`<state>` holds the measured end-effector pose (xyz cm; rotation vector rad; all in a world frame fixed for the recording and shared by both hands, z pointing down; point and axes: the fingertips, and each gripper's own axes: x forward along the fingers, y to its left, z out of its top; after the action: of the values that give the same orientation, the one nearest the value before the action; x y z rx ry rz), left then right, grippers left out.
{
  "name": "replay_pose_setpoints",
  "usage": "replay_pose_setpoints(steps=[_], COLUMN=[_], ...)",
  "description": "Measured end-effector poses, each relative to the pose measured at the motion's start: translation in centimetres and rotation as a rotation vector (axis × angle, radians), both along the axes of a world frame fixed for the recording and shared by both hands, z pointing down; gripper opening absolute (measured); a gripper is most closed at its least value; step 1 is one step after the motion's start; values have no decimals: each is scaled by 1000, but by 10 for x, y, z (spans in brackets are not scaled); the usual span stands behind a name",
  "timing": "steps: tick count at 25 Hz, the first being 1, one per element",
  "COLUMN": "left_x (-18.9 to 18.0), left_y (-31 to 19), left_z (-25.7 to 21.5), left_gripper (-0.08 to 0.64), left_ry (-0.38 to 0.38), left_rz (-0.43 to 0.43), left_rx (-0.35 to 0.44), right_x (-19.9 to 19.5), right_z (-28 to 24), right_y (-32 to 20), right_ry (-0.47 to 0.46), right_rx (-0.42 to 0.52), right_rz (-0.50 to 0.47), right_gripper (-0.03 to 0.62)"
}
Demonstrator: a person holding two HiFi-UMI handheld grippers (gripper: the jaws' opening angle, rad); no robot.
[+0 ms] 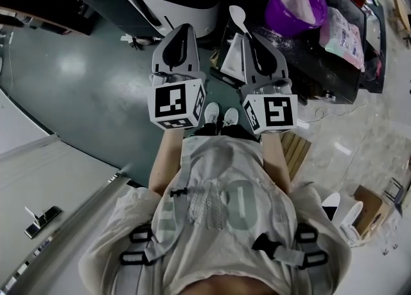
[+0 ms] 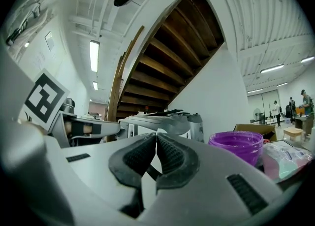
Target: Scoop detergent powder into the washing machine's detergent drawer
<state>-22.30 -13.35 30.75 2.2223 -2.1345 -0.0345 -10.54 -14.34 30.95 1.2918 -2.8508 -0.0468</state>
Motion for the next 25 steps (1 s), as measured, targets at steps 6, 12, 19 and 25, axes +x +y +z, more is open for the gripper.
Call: replay_pose_setpoints(steps=[6,12,19,25], left_x=[8,23,70,117], left_y=[2,-4,-24,-36], left_z=[-4,-9,-16,-25], left_gripper=[20,20,20,20], left_ry=[-2,-8,-11,-16], left_rz=[-29,-6,116,228], left_rx=[5,17,27,46], right_x=[8,30,88,139], right_z=[-4,-9,-17,-23], right_y=[-3,-10,-17,-16], right_ry=[-14,-26,-35,-40], right_rx=[9,22,45,61], right_rz=[-24,27,177,303], right_gripper=[9,9,9,9])
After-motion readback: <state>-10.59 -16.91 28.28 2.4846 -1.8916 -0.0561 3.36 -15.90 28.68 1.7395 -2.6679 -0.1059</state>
